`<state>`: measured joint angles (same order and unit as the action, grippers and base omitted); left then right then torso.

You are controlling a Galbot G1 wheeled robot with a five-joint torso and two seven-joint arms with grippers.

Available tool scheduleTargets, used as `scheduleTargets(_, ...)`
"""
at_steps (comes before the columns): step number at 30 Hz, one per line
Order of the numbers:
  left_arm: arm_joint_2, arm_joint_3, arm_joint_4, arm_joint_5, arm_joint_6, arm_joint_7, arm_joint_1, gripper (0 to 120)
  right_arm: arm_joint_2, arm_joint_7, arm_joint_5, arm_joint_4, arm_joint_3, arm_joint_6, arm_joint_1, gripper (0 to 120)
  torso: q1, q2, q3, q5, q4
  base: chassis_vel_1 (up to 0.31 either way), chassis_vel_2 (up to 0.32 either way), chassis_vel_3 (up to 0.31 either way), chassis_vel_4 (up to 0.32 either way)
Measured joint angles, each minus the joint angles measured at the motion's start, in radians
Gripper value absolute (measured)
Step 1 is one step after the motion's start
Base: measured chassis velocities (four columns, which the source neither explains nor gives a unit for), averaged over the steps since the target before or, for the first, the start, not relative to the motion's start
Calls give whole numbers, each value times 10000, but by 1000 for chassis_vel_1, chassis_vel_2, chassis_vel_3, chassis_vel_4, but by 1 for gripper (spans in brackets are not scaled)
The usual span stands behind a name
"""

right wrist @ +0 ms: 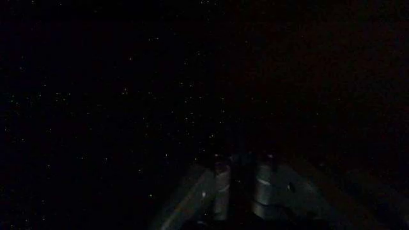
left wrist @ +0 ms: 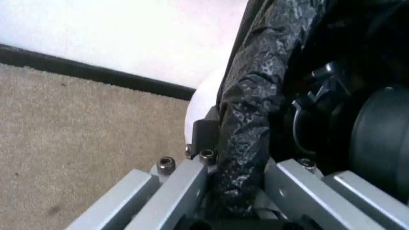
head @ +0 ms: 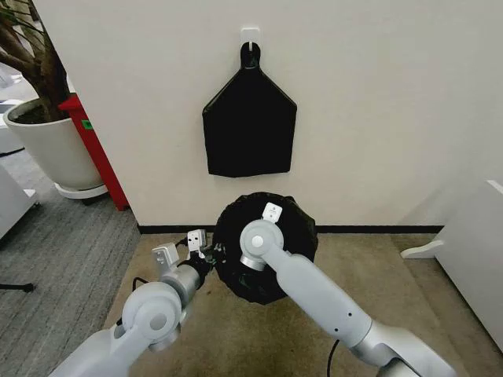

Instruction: Place the garbage bag over the trash bin.

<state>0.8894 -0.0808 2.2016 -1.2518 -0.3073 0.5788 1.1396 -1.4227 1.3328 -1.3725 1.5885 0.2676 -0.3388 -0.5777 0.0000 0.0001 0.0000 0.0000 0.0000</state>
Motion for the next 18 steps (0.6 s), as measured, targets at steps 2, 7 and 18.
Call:
scheduleTargets(2, 24, -2, -1, 43, 17, -22, 27, 0, 54, 4, -15, 116, 11, 1, -91, 0, 0, -1, 1, 1, 0, 0, 0, 0, 0)
scheduleTargets(7, 82, 13, -162, 69, 34, -38, -44, 0, 201, 266, -513, 1074, 191, 91, -181, 0, 0, 0, 0, 0, -1, 0, 0, 0, 0)
scheduleTargets(18, 35, 26, -365, 502, 81, -185, -141, 0, 589, 1799, -2385, 2447, 492, 209, 90, 0, 0, 0, 0, 0, 0, 0, 0, 0, 0)
